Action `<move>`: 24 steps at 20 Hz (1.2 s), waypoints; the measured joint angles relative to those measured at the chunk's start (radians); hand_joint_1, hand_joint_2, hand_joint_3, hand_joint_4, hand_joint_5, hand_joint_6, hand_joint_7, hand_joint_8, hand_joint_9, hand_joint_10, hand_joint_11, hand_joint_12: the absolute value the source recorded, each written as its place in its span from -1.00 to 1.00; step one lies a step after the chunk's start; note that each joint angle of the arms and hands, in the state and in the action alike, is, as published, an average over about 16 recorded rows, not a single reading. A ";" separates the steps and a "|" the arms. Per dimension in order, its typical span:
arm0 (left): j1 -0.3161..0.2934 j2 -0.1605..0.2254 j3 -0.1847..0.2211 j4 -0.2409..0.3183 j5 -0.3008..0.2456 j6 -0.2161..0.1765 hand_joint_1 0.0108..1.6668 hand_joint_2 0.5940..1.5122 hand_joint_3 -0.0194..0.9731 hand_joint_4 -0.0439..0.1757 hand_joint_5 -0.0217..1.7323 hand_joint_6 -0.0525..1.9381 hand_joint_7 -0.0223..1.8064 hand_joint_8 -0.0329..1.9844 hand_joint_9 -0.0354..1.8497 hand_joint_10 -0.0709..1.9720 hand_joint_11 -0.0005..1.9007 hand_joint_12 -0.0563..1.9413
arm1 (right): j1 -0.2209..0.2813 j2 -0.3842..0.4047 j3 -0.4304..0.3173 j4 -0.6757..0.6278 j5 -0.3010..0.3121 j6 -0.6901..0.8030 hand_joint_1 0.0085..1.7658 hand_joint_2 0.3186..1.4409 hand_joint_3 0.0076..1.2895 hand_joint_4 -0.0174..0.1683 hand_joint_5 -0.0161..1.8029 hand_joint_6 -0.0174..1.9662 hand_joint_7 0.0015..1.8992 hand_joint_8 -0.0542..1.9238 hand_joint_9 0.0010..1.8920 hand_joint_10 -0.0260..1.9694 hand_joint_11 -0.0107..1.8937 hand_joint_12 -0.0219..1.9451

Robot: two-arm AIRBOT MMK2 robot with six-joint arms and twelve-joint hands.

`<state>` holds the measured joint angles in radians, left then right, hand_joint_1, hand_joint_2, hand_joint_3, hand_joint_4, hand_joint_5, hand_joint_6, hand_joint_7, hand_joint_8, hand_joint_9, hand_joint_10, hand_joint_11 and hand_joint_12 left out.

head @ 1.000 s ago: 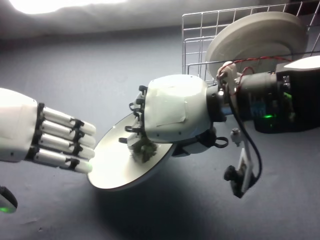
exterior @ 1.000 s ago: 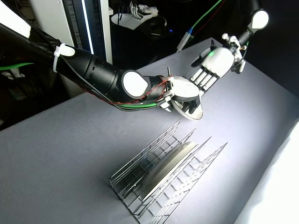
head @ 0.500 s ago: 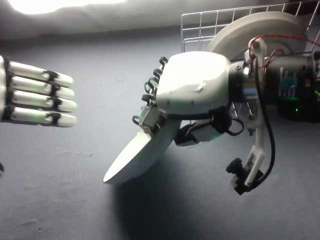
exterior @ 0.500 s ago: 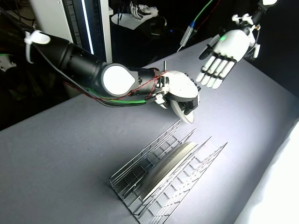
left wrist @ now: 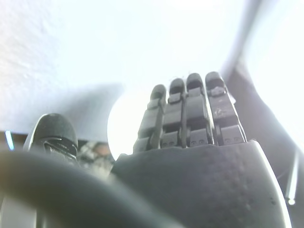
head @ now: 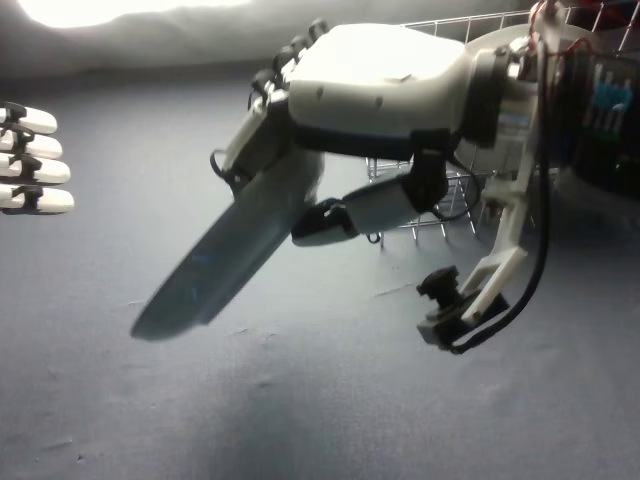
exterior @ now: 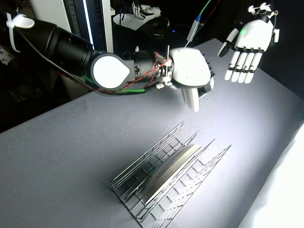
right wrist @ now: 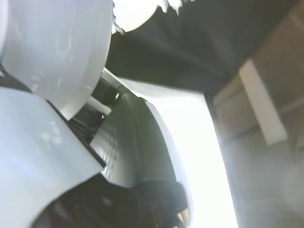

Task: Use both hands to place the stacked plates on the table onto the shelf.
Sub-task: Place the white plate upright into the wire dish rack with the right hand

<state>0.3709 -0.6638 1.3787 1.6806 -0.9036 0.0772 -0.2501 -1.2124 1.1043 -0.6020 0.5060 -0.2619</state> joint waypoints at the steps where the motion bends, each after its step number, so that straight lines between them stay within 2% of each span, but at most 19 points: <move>1: -0.001 0.005 0.000 -0.002 0.008 -0.001 -1.00 0.30 -0.93 -0.57 -0.96 -0.94 -0.96 -0.95 -0.94 -0.92 -0.98 -0.94 | 0.008 0.008 -0.007 0.031 0.000 0.003 0.49 0.21 -0.99 -0.84 0.07 -0.08 0.18 -0.34 0.10 0.04 -0.19 0.13; 5: -0.009 0.020 0.000 -0.011 0.032 -0.009 -1.00 0.31 -0.93 -0.57 -0.95 -0.94 -0.96 -0.95 -0.94 -0.92 -0.98 -0.94 | 0.045 0.037 -0.034 0.157 -0.014 0.018 0.50 0.21 -0.99 -0.84 0.08 -0.09 0.18 -0.33 0.09 0.06 -0.20 0.15; 9: -0.018 0.030 -0.003 -0.019 0.050 -0.022 -1.00 0.32 -0.94 -0.57 -0.95 -0.94 -0.96 -0.95 -0.94 -0.92 -0.98 -0.94 | 0.084 0.066 -0.052 0.284 -0.054 0.035 0.50 0.21 -0.99 -0.84 0.08 -0.09 0.18 -0.33 0.09 0.07 -0.20 0.16; 17: -0.031 0.038 -0.007 -0.024 0.062 -0.059 -0.99 0.34 -0.94 -0.57 -0.95 -0.94 -0.96 -0.95 -0.94 -0.92 -0.99 -0.94 | 0.153 0.122 -0.077 0.481 -0.203 0.066 0.50 0.20 -0.99 -0.85 0.08 -0.12 0.17 -0.32 0.08 0.07 -0.20 0.18; 24: -0.065 0.041 -0.021 0.005 0.077 -0.104 -0.99 0.33 -0.94 -0.58 -0.95 -0.94 -0.96 -0.95 -0.94 -0.92 -0.98 -0.94 | 0.181 0.171 -0.090 0.549 -0.323 0.082 0.51 0.20 -0.99 -0.85 0.10 -0.16 0.16 -0.30 0.07 0.07 -0.20 0.19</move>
<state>0.3056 -0.6223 1.3581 1.6855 -0.8263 -0.0270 -0.0690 -1.0409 1.0146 -0.0530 0.1832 -0.1796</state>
